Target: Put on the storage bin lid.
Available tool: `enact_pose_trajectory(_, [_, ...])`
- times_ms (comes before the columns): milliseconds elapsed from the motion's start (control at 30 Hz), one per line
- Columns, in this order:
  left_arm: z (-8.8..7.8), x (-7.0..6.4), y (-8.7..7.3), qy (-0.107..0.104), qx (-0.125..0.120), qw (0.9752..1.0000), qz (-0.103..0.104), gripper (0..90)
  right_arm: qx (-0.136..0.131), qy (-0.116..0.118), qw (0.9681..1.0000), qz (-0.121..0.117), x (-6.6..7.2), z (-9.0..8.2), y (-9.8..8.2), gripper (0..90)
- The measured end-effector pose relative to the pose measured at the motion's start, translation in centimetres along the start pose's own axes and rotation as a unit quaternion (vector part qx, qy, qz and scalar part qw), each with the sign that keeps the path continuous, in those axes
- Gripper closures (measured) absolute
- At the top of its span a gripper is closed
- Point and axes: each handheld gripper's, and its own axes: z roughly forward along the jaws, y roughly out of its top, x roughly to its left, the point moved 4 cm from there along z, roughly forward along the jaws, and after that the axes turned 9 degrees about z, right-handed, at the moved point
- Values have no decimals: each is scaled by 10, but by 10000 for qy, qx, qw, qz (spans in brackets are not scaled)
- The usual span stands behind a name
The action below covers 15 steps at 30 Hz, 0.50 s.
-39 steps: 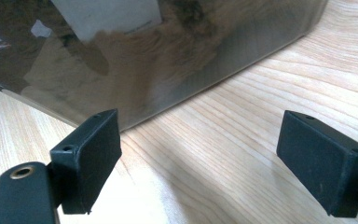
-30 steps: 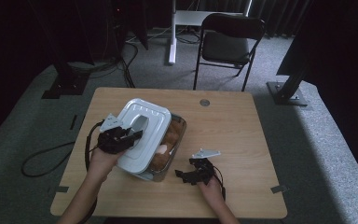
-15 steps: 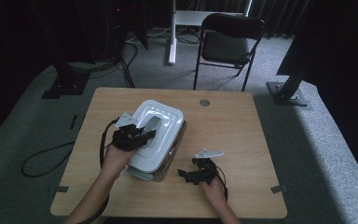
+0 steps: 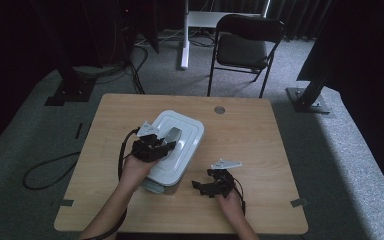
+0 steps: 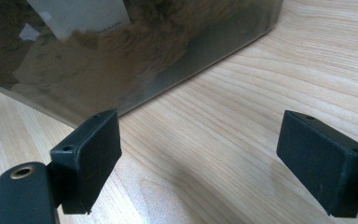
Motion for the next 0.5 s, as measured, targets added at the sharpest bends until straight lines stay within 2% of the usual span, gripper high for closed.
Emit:
enact_pose_trajectory(167, [0, -1, -2, 83, 40, 9999, 77, 690, -8, 5, 10000, 37, 0, -1, 0, 128])
enact_pose_trajectory(333, [-1, -3, -4, 106, 57, 9999, 53, 690, 20, 27, 10000, 51, -1, 0, 0, 128])
enact_pose_trajectory(433, [1, -3, -8, 166, 51, 9998, -34, 689, 20, 32, 10000, 55, 0, 0, 0, 129])
enact_pose_trajectory(500, [2, 1, -12, 90, 8, 9998, -177, 689, 11, 33, 10000, 39, 0, 0, 0, 128])
